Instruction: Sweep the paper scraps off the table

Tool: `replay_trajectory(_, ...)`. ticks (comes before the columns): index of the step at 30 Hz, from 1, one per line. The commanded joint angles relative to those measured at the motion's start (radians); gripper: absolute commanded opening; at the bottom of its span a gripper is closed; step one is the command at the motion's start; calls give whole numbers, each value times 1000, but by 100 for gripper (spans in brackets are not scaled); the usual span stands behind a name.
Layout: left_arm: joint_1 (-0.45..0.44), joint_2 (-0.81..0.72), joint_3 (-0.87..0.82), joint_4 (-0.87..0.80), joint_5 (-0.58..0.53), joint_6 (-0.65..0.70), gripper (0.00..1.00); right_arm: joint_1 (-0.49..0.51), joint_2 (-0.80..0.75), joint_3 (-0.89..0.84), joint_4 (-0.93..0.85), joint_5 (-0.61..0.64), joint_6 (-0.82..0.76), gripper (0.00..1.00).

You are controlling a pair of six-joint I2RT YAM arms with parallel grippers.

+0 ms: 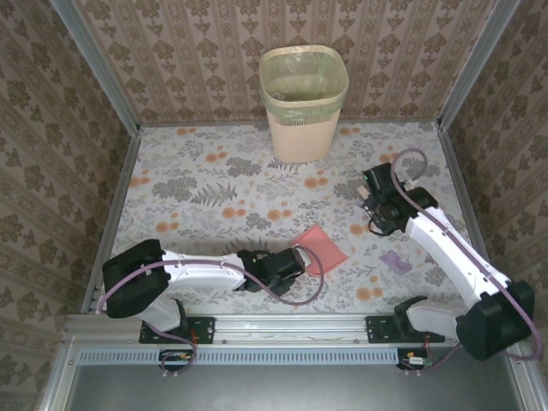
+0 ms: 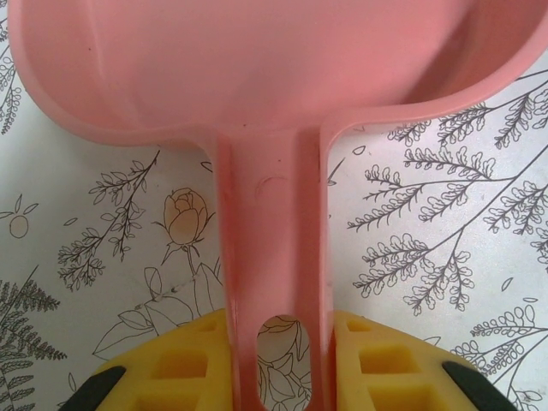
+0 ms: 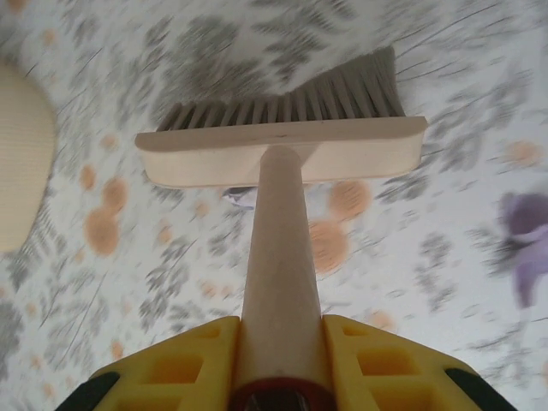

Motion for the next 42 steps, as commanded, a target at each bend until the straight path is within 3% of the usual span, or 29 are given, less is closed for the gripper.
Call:
replay_trajectory(1,-9,37,14,-95,-8,6,0,83,50,73,36,-31,37,0)
replay_trajectory(5,-6,36,19,-117,-37,-13,0,169,59,102,29,-28,11,0)
replay_trajectory(10,11,40,25,-156,-88,-38,0,220,-40,84,25,50,-39,0)
replay_trajectory(15,53,33,24,-169,-58,-63,0,195,-108,54,139,206,-320,0)
replay_trajectory(22,91,36,24,-192,-57,-90,0,101,-26,44,214,360,-648,0)
replay_trajectory(27,114,22,15,-198,-65,-102,0,87,82,58,192,341,-777,0)
replay_trajectory(32,140,23,4,-177,-24,-106,0,99,152,51,178,197,-801,0)
replay_trajectory(42,165,47,17,-169,22,-112,0,233,96,-33,97,90,-809,0)
